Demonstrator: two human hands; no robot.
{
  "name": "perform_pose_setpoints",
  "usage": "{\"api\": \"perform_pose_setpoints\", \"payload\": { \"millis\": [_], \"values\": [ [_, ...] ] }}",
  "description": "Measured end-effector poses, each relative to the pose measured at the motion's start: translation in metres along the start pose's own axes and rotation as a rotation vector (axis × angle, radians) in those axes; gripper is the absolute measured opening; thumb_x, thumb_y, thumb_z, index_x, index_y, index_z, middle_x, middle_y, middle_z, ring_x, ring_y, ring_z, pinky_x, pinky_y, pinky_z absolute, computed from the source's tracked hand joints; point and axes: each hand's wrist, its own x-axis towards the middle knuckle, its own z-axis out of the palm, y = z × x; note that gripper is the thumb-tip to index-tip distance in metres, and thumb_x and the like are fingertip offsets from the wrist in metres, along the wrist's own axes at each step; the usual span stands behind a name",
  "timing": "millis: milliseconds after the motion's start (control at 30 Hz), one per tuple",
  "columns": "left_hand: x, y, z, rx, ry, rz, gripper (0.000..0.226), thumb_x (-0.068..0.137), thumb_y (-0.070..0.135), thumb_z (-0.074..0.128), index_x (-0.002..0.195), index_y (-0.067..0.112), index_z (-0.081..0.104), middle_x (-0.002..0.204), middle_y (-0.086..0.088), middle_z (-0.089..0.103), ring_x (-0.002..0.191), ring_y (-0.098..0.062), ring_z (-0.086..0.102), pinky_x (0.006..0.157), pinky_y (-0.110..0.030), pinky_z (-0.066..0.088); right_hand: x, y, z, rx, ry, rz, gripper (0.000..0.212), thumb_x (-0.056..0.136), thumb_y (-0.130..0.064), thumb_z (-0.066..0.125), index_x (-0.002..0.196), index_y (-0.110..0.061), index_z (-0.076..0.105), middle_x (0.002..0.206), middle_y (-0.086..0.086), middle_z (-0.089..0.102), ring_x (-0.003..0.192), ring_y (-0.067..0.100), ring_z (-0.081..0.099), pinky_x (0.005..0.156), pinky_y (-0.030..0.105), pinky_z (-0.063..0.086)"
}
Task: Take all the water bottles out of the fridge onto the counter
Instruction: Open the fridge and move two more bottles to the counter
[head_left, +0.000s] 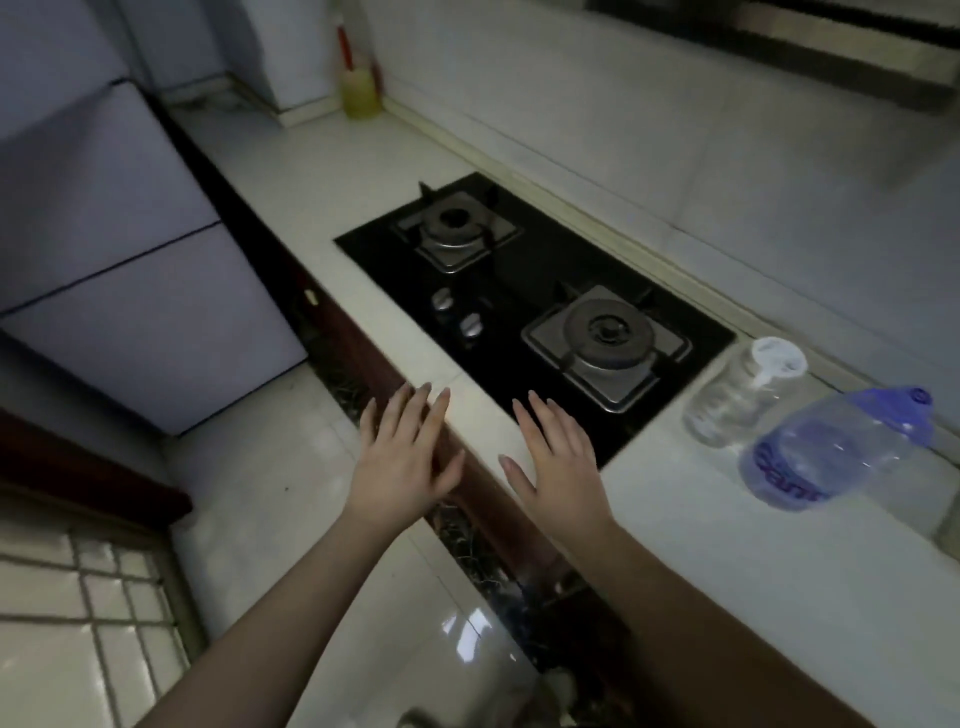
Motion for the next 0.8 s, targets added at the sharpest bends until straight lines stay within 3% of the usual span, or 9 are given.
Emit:
{"api": "perform_pose_setpoints", "payload": {
  "millis": [233, 400, 800],
  "values": [
    [-0.066, -0.102, -0.065, 0.039, 0.03, -0.202, 0.075, 0.09, 0.06, 0.038, 0.152, 0.019, 0.03, 0.151, -0.009, 0.041, 0.14, -0.033, 0.036, 0.107, -0.062, 0.033, 0.045, -0.137, 0.017, 0.053, -0.02, -0.221, 0.063, 0.099, -0.05, 0.041, 0.154, -0.023, 0.025, 0.161, 0.001, 0.024, 0.148, 0.023, 0.02, 0.119, 0.045, 0.02],
    [-0.107, -0.171, -0.103, 0.122, 0.056, -0.309, 0.075, 0.091, 0.06, 0.037, 0.151, 0.016, 0.032, 0.149, -0.009, 0.044, 0.137, -0.032, 0.039, 0.108, -0.056, 0.031, 0.07, -0.22, 0.033, 0.046, -0.037, -0.341, 0.064, 0.099, -0.048, 0.043, 0.155, -0.023, 0.024, 0.16, 0.002, 0.026, 0.147, 0.024, 0.021, 0.119, 0.047, 0.022],
    [-0.122, -0.287, -0.151, 0.212, 0.136, -0.56, 0.077, 0.087, 0.06, 0.04, 0.151, 0.019, 0.028, 0.147, -0.008, 0.045, 0.136, -0.03, 0.039, 0.106, -0.057, 0.036, 0.155, -0.337, 0.063, 0.051, -0.05, -0.548, 0.064, 0.099, -0.049, 0.041, 0.155, -0.021, 0.024, 0.16, 0.002, 0.024, 0.148, 0.024, 0.018, 0.118, 0.043, 0.016]
  ]
}}
